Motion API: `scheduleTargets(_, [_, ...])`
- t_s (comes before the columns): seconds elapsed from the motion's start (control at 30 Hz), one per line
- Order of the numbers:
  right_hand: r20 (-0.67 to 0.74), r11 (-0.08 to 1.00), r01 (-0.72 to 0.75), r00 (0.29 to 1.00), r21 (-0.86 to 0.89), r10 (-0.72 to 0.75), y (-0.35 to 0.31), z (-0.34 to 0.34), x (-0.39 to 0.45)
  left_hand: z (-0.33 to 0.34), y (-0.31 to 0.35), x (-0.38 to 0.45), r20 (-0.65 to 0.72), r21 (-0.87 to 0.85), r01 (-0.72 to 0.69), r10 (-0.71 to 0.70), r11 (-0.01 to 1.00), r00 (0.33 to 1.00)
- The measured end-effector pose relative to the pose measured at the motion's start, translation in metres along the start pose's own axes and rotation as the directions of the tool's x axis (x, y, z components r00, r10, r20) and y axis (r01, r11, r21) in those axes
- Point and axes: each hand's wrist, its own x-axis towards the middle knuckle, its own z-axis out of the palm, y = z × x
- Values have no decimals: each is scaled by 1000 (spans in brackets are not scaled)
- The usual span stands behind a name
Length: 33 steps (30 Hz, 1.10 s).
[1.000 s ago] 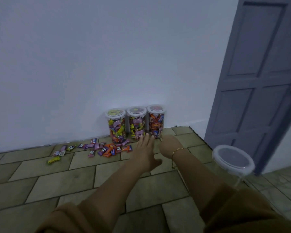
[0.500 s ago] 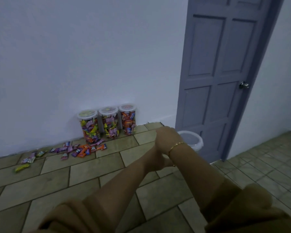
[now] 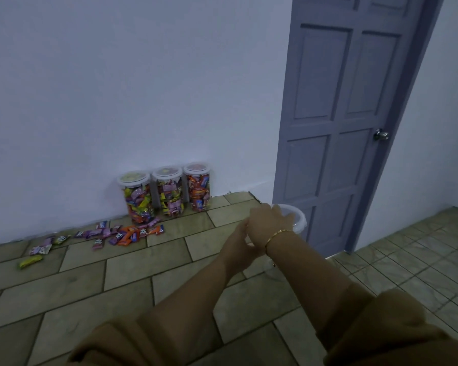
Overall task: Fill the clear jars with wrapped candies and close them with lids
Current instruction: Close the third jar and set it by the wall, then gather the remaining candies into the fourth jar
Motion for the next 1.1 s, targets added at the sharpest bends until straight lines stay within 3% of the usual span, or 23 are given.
scheduleTargets(0.07, [-52, 999, 27, 998, -22, -28, -3, 1, -1, -5, 15, -13, -7, 178, -104, 107, 978, 994])
scheduleTargets(0.17, [-90, 997, 59, 994, -53, -63, -9, 1, -2, 3, 12, -19, 31, 147, -201, 199, 969, 980])
scheduleTargets(0.27, [-90, 995, 81, 992, -63, -86, -17, 1, -3, 3, 13, -14, -185, 58, -89, 99, 994, 978])
scheduleTargets(0.37, [-70, 993, 111, 991, -34, -113, -26, 0, 0, -10, 8, -19, -155, 41, -82, 87, 996, 984])
scheduleTargets(0.43, [-75, 986, 168, 983, -5, -168, -37, 2, 2, -24, 7, -27, -254, 71, -65, 81, 995, 964])
scheduleTargets(0.5, [-72, 971, 240, 968, 14, -239, -48, 7, 4, -36, -5, -30, -258, 149, -84, 121, 985, 959])
scheduleTargets(0.53, [-71, 959, 282, 957, 20, -280, -55, 10, 4, -42, -9, -32, -258, 107, -61, 87, 992, 962])
scheduleTargets(0.57, [-69, 946, 323, 945, 24, -321, -63, 13, 5, -51, -14, -36, -269, 30, -16, 23, 999, 963])
scheduleTargets(0.67, [-78, 896, 443, 894, 25, -440, -89, 21, 7, -81, -27, -50, -379, 70, 80, -48, 994, 924])
scheduleTargets(0.77, [-119, 859, 513, 853, 16, -507, -115, 29, 0, -108, -39, -66, -466, -73, 139, -157, 988, 870])
scheduleTargets(0.83, [-182, 844, 532, 839, 73, -513, -133, 32, -9, -128, -49, -79, -534, -91, 129, -158, 987, 830])
scheduleTargets(0.93, [-264, 781, 623, 761, 45, -592, -159, 36, -17, -153, -61, -95, -626, -99, 81, -125, 992, 769])
scheduleTargets(1.1, [-286, 659, 752, 633, 6, -720, -193, 47, -19, -180, -77, -119, -725, 34, 68, -22, 997, 688])
